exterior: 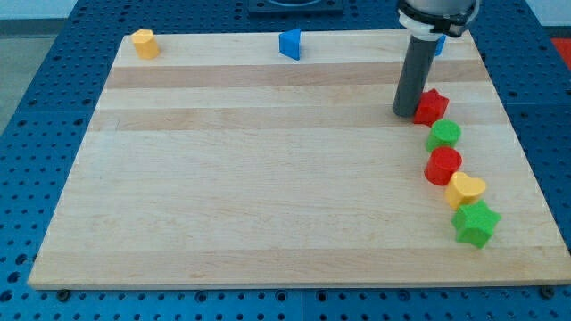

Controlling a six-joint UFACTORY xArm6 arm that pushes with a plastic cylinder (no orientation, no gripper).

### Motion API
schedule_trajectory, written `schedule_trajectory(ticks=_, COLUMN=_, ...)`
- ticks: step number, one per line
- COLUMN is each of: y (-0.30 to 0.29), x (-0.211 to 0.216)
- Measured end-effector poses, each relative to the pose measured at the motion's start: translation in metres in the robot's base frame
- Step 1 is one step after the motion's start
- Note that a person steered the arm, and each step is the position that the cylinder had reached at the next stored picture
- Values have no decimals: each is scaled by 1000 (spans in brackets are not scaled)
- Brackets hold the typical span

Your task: Keep your arm below the blue triangle

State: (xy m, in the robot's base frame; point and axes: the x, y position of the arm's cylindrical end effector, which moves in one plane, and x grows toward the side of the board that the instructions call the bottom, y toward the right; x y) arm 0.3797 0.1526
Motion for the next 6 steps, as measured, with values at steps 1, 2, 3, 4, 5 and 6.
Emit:
schedule_trajectory(ticks=1, y=0, x=0)
schedule_trajectory(ticks=2, y=0, x=-4)
schedule_trajectory(ticks=3, y=-6, x=-16)
schedule_trajectory(ticks=4, y=-36, x=-24)
schedule_trajectory(ticks=5, y=-82, x=-31)
schedule_trajectory(ticks=6, y=-132, x=-47)
